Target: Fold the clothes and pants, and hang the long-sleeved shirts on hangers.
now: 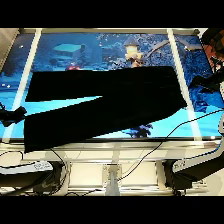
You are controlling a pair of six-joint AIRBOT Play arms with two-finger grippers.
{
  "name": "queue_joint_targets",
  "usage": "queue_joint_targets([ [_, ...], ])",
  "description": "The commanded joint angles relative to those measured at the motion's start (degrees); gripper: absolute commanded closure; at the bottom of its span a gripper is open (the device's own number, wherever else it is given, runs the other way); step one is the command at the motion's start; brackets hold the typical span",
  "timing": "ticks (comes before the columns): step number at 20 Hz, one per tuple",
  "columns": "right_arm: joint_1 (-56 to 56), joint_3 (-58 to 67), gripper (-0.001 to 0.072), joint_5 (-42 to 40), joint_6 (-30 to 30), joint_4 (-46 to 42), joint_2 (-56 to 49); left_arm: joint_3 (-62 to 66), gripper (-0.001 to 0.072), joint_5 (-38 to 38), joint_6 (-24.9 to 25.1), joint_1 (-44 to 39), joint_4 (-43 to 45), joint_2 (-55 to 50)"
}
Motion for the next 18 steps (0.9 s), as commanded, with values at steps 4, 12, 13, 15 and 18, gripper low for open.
queue_joint_targets([
  [4,0.0,0.0,0.0024,0.8,0.5,0.6,0.2,0.5,0.0696,6.1,0.3,-2.1,-2.5,-0.3],
  [12,0.0,-1.6,0.0024,-6.1,-0.2,3.2,6.6,5.9,0.0695,24.3,0.3,-4.9,-7.6,-0.5],
  [13,0.0,-2.4,0.0025,-6.5,-1.0,3.1,7.7,5.9,0.0695,26.4,0.3,-5.9,-7.6,-0.8],
  [15,0.0,-5.6,0.0025,-7.7,-2.3,2.7,10.2,5.9,0.0695,29.0,0.3,-7.8,-7.5,-1.5],
  [18,0.0,-15.1,0.0025,-13.4,-3.5,2.8,15.3,5.9,0.0674,29.2,0.3,-8.8,-7.4,-1.8],
])
